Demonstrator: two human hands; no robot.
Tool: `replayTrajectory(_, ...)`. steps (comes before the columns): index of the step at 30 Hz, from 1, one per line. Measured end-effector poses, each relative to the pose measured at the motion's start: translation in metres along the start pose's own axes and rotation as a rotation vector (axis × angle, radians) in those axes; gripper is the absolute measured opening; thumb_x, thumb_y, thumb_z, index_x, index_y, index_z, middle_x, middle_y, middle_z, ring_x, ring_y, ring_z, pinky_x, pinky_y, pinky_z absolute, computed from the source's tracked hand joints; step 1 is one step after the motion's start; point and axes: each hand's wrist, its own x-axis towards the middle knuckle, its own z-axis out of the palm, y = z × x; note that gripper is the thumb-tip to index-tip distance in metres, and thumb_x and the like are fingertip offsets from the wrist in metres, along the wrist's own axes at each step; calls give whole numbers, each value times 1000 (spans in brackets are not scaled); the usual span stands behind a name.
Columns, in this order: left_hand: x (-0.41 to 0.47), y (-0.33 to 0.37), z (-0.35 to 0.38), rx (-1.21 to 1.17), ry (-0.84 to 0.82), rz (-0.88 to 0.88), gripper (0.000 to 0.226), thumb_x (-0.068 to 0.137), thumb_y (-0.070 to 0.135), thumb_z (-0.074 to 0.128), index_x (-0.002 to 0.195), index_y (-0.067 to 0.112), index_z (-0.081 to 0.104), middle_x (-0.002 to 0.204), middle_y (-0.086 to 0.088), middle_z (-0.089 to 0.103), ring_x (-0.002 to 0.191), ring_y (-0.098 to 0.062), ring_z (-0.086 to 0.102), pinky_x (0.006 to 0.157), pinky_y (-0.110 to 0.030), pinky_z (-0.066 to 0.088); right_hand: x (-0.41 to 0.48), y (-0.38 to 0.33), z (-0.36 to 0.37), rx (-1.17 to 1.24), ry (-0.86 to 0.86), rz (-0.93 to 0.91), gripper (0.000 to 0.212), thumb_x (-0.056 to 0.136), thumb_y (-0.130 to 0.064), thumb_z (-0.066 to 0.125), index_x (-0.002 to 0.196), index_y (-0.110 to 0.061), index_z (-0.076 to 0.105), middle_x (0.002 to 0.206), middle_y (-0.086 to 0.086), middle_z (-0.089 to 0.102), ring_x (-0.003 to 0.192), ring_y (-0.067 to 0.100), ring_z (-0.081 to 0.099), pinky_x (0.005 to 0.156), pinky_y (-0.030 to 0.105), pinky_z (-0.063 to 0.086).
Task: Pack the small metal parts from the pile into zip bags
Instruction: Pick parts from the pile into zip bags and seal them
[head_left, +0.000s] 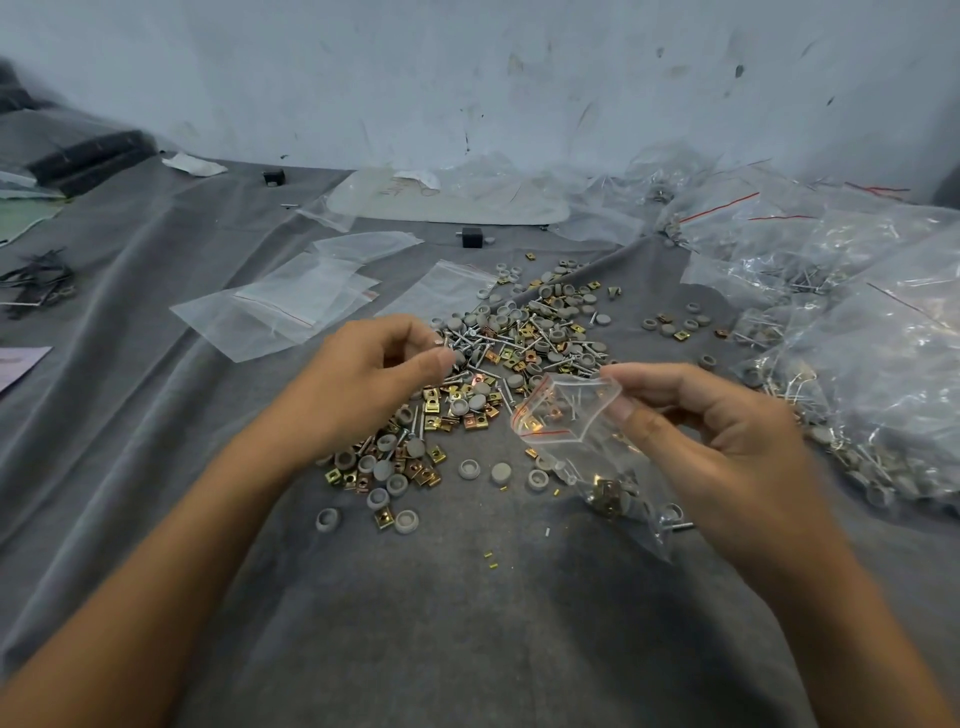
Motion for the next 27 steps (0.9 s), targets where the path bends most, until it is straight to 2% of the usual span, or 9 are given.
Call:
replayTrajectory(2,-2,10,4,-107,-10,10,23,90,39,66,91,16,68,74,5,64,62,-4,53,55,-16,42,0,0,1,7,-2,-1,20,87,-23,75,104,-34,77,92,-15,77,85,10,72,78,24,58)
replayTrajectory(5,-5,25,11,-172,-57,50,22,90,38,67,91,16,69,77,0,65,67,-8,54,60,-21,43,0,0,3,8,-7,-9,21,88,-18,75,102,-33,77,92,-15,78,84,6,72,79,22,58)
replayTrajectory(7,-9,34,17,-210,-109,81,16,93,30,68,93,15,71,78,-2,66,68,-8,54,60,-18,43,0,0,4,11,-9,-11,21,88,-18,76,102,-34,77,92,-15,78,84,4,72,79,22,57)
replayTrajectory(15,-13,44,31,-42,-191,157,8,94,31,70,93,25,75,65,11,62,56,-3,48,54,-20,38,0,2,2,12,-9,2,17,88,-23,76,102,-33,78,93,-12,78,85,10,73,78,26,59)
replayTrajectory(17,-14,44,30,-13,-181,167,11,93,35,69,96,27,76,68,10,66,57,-11,54,54,-32,45,0,3,2,7,-9,-3,17,89,-23,76,103,-33,78,94,-12,78,86,10,73,79,27,59)
replayTrajectory(19,-14,45,31,-8,-174,162,12,93,37,69,99,29,76,75,5,71,68,-26,63,62,-48,54,0,3,1,4,-10,-7,19,90,-21,76,103,-33,78,94,-12,78,87,10,73,80,29,59)
replayTrajectory(21,-14,46,31,-12,-175,165,14,92,40,68,101,32,75,78,0,72,73,-31,64,67,-53,55,0,3,1,3,-9,-8,20,90,-19,76,103,-34,77,94,-12,78,87,9,73,80,30,59)
replayTrajectory(24,-14,47,32,-4,-171,182,20,91,47,63,101,34,74,74,-3,69,63,-20,57,60,-43,49,0,2,2,2,-14,-13,20,89,-19,76,103,-34,77,94,-13,78,87,7,73,80,31,59)
replayTrajectory(27,-14,46,33,46,-143,197,21,94,51,60,100,36,73,67,7,64,57,-3,49,53,-27,40,0,1,2,-12,-18,-17,21,89,-19,75,104,-34,77,94,-14,78,88,8,73,80,30,59)
